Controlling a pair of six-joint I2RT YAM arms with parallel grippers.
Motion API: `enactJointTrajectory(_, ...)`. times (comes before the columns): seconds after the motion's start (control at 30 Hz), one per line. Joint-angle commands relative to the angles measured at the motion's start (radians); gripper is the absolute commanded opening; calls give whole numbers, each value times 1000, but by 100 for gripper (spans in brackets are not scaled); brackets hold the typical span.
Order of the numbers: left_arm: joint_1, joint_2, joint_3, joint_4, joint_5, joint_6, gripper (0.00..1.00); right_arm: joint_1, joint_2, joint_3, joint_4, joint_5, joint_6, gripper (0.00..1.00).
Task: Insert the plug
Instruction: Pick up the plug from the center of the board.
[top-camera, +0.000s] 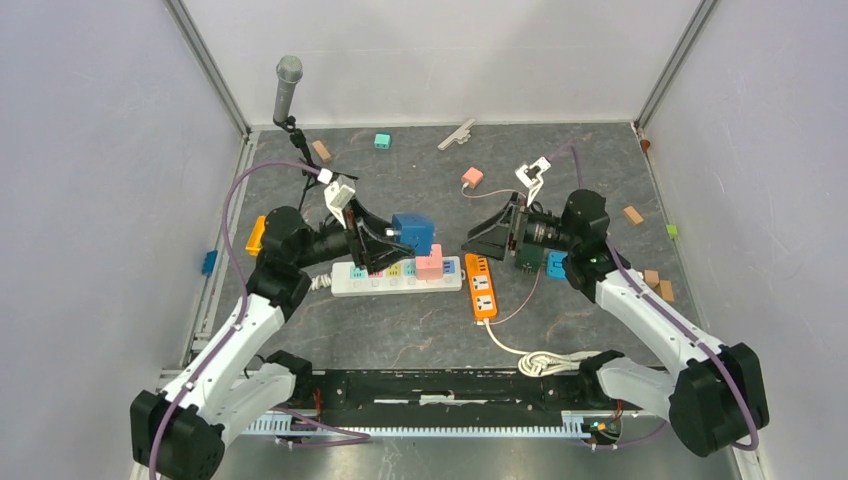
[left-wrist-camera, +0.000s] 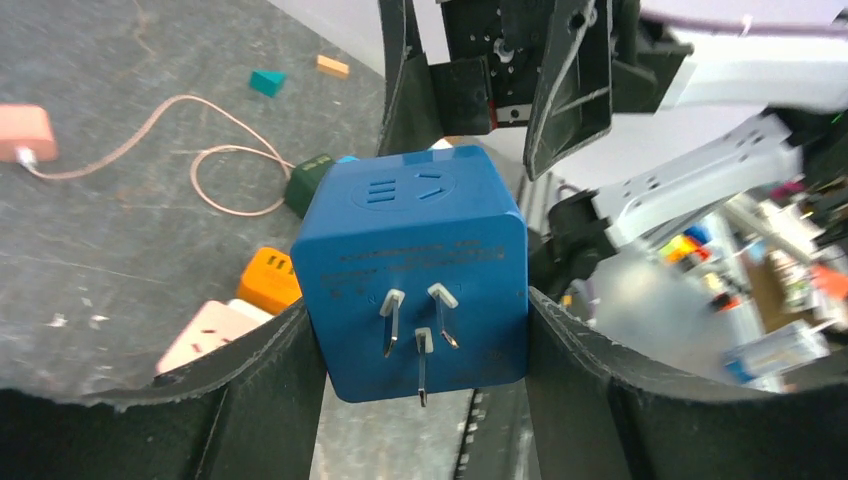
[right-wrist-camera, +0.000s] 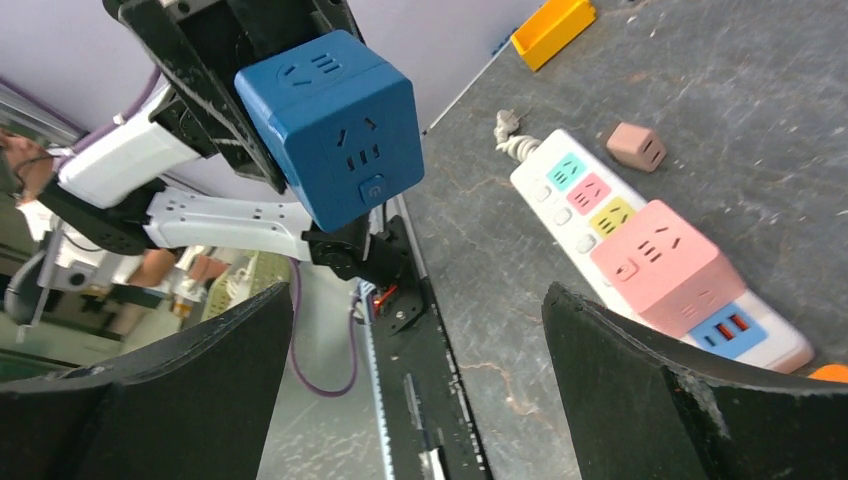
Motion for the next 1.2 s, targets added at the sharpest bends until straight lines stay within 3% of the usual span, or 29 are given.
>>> enactJointTrajectory(0.0, -14, -68, 12, -73, 81, 445, 2, 20, 20, 49, 0, -7, 98, 98)
enactJointTrajectory(0.13, -32, -128, -32, -71, 210, 841, 2, 51, 54, 59, 17, -30, 151, 98)
enactJointTrajectory(0.23, -50, -147, -35, -70, 219, 971, 2, 79, 70, 40, 100, -47, 220, 98)
enactJointTrajectory(0.37, -77, -164, -39, -80, 220, 1089, 2, 106, 89, -33, 397, -69, 412, 98)
enactJointTrajectory(0.5, -95, -178, -42, -84, 208, 1138, 2, 131, 118, -72, 618, -73, 569, 98)
enactJointTrajectory(0.83, -152, -168, 2, -84, 186, 1143, 2, 209, 160, -21, 500, -38, 489, 98)
enactJointTrajectory(1.17, -224, -136, 27, -84, 146, 1159, 2, 279, 209, 1, 566, 9, 543, 98)
